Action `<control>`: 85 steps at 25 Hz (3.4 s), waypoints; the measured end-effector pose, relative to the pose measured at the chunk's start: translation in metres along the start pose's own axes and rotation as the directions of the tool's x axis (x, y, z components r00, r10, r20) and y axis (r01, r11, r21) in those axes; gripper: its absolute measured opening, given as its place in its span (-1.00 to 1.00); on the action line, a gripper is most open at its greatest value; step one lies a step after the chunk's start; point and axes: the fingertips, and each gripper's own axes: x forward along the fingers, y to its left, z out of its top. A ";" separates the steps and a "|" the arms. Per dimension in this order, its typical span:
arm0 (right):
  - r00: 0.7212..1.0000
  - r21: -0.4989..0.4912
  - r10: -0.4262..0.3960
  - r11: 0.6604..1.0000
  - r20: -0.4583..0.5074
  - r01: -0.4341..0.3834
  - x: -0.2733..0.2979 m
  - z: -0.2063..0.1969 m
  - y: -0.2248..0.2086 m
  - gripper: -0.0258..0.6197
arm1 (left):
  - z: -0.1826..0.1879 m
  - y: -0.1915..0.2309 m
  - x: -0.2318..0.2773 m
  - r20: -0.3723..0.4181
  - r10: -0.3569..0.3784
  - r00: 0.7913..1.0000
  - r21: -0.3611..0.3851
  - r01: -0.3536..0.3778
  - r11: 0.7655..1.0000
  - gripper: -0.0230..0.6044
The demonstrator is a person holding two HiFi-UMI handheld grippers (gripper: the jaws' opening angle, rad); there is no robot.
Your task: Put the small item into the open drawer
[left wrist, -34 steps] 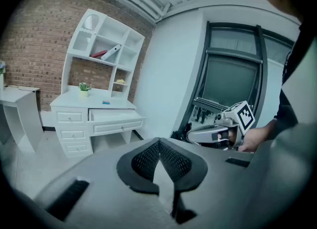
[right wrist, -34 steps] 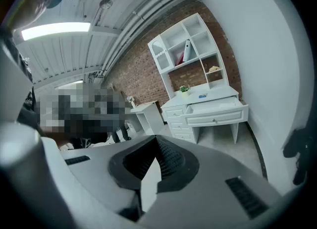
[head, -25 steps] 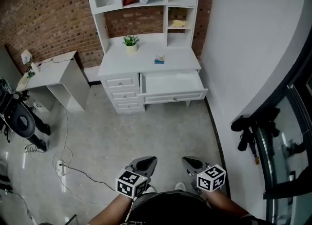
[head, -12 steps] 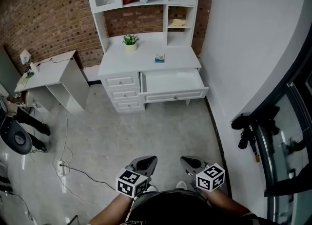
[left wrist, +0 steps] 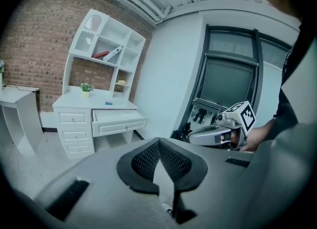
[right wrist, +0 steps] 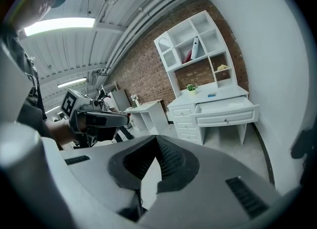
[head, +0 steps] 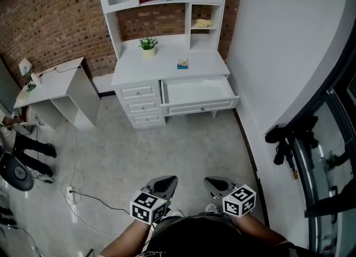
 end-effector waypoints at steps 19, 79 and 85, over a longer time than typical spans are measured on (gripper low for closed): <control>0.999 0.071 -0.042 0.997 0.006 0.041 0.036 -0.001 -0.008 -0.91 | -0.008 0.042 0.004 -0.003 -0.021 1.000 -0.048 0.021 0.999 -0.88; 0.999 0.120 0.041 0.992 0.014 -0.043 0.179 0.170 -0.303 -0.91 | 0.155 0.198 0.269 -0.033 0.113 0.993 -0.041 -0.115 0.993 -0.88; 1.000 0.119 0.027 0.993 0.005 -0.027 0.206 0.184 -0.321 -0.91 | 0.168 0.228 0.288 -0.032 0.102 0.994 -0.048 -0.103 0.994 -0.88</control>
